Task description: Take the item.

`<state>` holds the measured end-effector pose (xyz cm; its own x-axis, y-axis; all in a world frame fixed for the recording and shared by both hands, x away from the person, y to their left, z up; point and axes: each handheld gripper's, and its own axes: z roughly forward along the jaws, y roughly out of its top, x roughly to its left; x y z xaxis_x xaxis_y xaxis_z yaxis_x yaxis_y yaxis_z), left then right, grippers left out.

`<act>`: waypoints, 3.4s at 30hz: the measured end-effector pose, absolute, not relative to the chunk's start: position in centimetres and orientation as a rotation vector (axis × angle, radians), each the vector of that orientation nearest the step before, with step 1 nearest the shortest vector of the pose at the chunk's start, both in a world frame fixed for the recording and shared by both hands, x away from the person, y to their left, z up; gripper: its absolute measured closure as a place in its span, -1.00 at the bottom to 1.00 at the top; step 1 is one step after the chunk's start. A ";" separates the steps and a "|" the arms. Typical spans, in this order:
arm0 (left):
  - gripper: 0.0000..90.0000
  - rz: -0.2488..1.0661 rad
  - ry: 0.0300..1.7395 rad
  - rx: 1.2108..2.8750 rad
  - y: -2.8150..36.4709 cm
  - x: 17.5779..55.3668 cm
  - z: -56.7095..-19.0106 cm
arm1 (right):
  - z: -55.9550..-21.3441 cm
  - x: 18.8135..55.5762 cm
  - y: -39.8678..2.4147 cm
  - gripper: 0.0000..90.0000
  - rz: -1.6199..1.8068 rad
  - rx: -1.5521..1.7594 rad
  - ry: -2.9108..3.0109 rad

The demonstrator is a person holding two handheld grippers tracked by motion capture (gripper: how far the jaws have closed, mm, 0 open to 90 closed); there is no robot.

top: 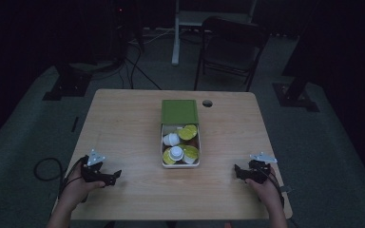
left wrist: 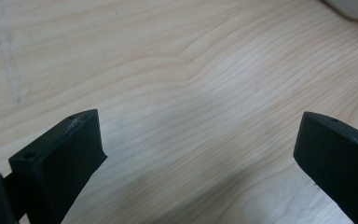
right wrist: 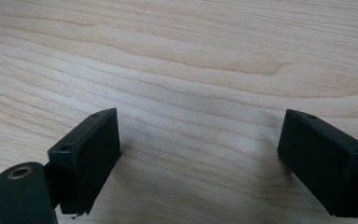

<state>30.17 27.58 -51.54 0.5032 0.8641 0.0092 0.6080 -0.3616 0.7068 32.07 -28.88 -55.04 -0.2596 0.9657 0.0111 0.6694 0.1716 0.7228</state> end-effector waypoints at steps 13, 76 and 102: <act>-0.87 0.507 1.102 2.101 25.3 30.7 -49.3 | -55.0 32.1 -28.9 -0.73 0.864 1.539 1.999; -0.85 0.387 0.663 2.109 9.9 33.9 -43.0 | -55.0 32.1 -28.9 -0.73 0.865 1.539 1.998; -0.85 0.393 0.738 2.051 5.9 37.6 -45.0 | -55.0 32.1 -28.9 -0.73 0.865 1.536 1.999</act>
<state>37.56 5.92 -44.96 0.7722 0.6354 -0.0037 0.3517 -0.4226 0.8353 32.07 -28.89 -55.05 -0.2609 0.9653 0.0093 0.6676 0.1735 0.7240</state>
